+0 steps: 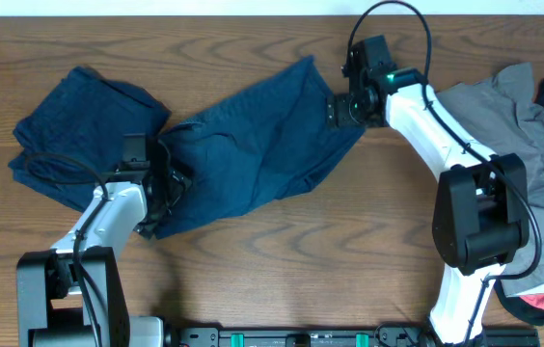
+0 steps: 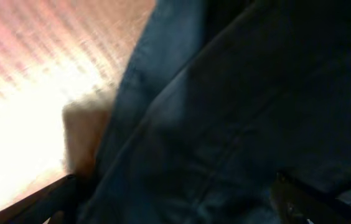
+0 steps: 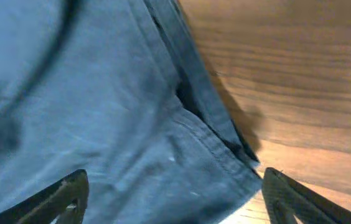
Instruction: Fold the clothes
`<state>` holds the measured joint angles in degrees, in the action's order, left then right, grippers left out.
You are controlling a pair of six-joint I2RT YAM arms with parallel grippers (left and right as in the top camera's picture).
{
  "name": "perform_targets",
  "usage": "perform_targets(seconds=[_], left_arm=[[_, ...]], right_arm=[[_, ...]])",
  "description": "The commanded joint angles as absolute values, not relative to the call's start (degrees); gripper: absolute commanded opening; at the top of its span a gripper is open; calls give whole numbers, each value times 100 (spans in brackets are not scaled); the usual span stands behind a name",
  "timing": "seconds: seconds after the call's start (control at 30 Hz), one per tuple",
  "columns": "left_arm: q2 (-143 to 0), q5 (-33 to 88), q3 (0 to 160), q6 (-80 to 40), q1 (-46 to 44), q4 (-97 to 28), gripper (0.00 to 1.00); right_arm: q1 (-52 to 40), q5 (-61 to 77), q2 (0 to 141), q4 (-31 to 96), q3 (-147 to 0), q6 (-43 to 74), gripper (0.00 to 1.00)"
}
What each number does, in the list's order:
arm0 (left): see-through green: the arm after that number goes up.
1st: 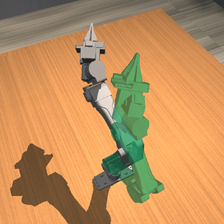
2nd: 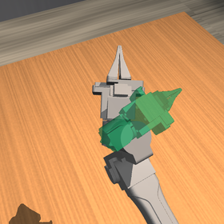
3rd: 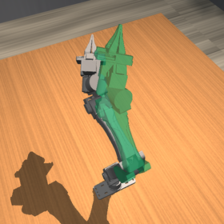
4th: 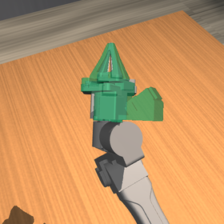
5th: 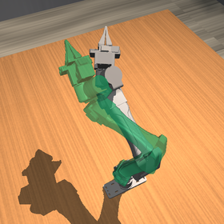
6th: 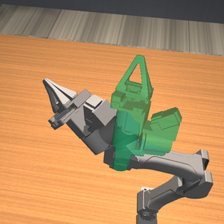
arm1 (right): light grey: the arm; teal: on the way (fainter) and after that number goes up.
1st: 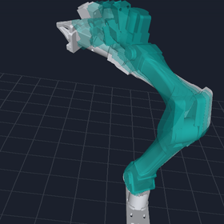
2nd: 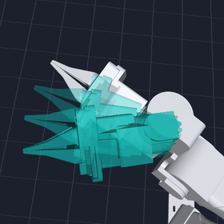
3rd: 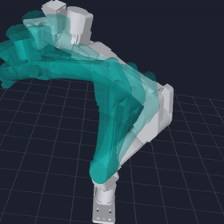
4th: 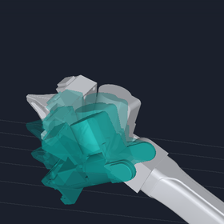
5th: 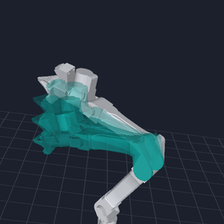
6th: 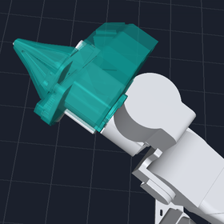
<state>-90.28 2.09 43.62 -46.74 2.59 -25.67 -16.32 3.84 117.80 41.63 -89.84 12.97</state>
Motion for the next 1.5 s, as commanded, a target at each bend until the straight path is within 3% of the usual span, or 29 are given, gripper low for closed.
perform_targets(seconds=[0.0, 0.1, 0.13, 0.17, 0.4, 0.53, 0.67, 0.77, 0.9, 0.97, 1.47], left_arm=[[-9223, 742, 4276, -4762, 283, -2362, 96], [-9220, 856, 4276, -4762, 283, -2392, 24], [-9220, 860, 4276, -4757, 283, -2434, 11], [-9216, 860, 4276, -4740, 283, -2495, 6], [-9072, 1142, 4313, -4088, 283, -3155, 6], [-8650, 1140, 4464, -4047, 283, -3938, 6], [-7878, 1138, 4501, -3889, 283, -4377, 6], [-7288, 1135, 4501, -3778, 283, -4523, 6], [-6532, 1138, 4501, -3771, 283, -4550, 6], [-6259, 1135, 4501, -3771, 283, -4584, 6], [-5902, 1203, 4689, -3771, 283, -4845, 6]], right_arm=[[-1559, 60, 11734, 4134, -8702, 1236, 84], [-1525, 58, 11734, 4134, -8584, 1236, 86], [-1511, 34, 11734, 4134, -8567, 1236, 86], [-1494, 3, 11734, 4134, -8558, 1236, 85], [-1306, -676, 11734, 4189, -8556, 1629, 78], [-1146, -27, 11574, 4303, -8731, 1527, 86], [-1142, 1109, 11126, 4311, -9030, 777, 72], [-1286, 1796, 10827, 4309, -9120, 231, 55], [-1653, 2628, 10715, 4421, -9115, -145, 16], [-1879, 2635, 10798, 4460, -9083, -145, 4], [-3627, 2923, 12204, 4281, -8868, -89, 1]])
